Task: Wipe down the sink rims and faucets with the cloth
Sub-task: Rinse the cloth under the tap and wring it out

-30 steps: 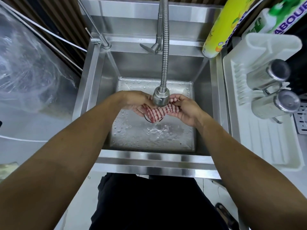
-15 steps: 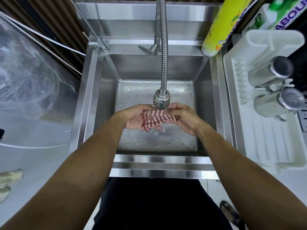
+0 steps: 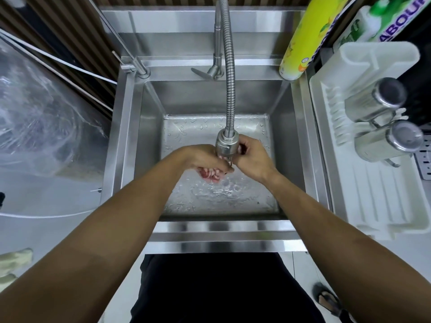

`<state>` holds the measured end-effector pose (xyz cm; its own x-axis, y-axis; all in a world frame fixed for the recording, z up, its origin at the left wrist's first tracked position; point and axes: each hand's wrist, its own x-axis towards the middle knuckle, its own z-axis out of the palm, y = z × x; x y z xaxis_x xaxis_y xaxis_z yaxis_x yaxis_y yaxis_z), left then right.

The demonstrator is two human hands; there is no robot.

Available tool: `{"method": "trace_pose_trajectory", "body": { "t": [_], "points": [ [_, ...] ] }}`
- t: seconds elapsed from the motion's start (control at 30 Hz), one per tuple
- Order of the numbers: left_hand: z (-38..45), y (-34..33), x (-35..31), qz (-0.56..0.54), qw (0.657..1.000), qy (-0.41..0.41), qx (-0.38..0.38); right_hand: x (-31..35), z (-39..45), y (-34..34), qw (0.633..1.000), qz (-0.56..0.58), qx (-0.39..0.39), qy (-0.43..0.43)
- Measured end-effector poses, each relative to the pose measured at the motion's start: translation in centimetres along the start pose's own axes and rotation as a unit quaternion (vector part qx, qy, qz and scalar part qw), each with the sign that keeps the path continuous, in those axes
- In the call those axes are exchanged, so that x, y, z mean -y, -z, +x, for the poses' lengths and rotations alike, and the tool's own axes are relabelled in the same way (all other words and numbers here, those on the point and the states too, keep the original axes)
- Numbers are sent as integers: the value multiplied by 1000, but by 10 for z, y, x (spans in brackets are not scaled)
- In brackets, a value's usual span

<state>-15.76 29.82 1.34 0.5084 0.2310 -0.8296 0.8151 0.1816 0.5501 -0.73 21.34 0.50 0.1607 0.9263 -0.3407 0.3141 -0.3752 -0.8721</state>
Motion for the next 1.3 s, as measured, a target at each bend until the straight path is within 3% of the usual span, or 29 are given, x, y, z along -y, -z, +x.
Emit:
{"method": "trace_pose_trajectory", "body": {
  "t": [0.07, 0.13, 0.2, 0.27, 0.3, 0.4, 0.47, 0.57, 0.67, 0.77, 0.83, 0.93, 1.0, 1.1, 1.17, 1.3],
  "points": [
    [-1, -6, -11, 91, 991, -44, -92, -4, 5, 1, 996, 63, -41, -56],
    [-3, -12, -18, 198, 964, -53, -168, -5, 8, 3, 991, 85, -2, -106],
    [2, -16, -15, 236, 947, -30, -216, -4, 11, 4, 988, -45, 96, -111],
    [7, -20, -9, 219, 947, -1, -236, 1, 8, -1, 952, -225, 179, -107],
    [8, -21, -7, 215, 947, 9, -239, 3, 6, -6, 929, -305, 185, -102],
    [9, -25, -8, 247, 938, 9, -243, 10, -4, -18, 862, -492, 95, -76],
    [8, -28, -8, 270, 931, 5, -245, 12, -3, -22, 851, -516, 58, -83],
    [9, -25, -7, 290, 925, -2, -247, 9, 2, -22, 878, -460, 62, -117],
    [8, -8, -9, 259, 952, -39, -156, 2, 7, -14, 928, -334, 102, -129],
    [1, 18, 0, 29, 999, -28, -3, 1, 7, -4, 976, -99, 141, -131],
    [-5, 33, 11, -102, 993, -14, 50, 2, 6, -1, 978, 27, 147, -146],
    [-4, 53, 30, -196, 977, 7, 88, 5, 8, -5, 977, 73, 124, -158],
    [1, 60, 30, -201, 977, 47, 56, 5, 9, -10, 974, 111, 93, -171],
    [14, 73, 4, -193, 971, 43, -137, -2, 7, -18, 963, 168, 73, -199],
    [32, 90, -22, -299, 927, -22, -226, -11, 4, -24, 954, 197, 56, -218],
    [46, 118, -73, -488, 823, -116, -266, -17, -7, -29, 939, 240, 0, -249]
  ]
}}
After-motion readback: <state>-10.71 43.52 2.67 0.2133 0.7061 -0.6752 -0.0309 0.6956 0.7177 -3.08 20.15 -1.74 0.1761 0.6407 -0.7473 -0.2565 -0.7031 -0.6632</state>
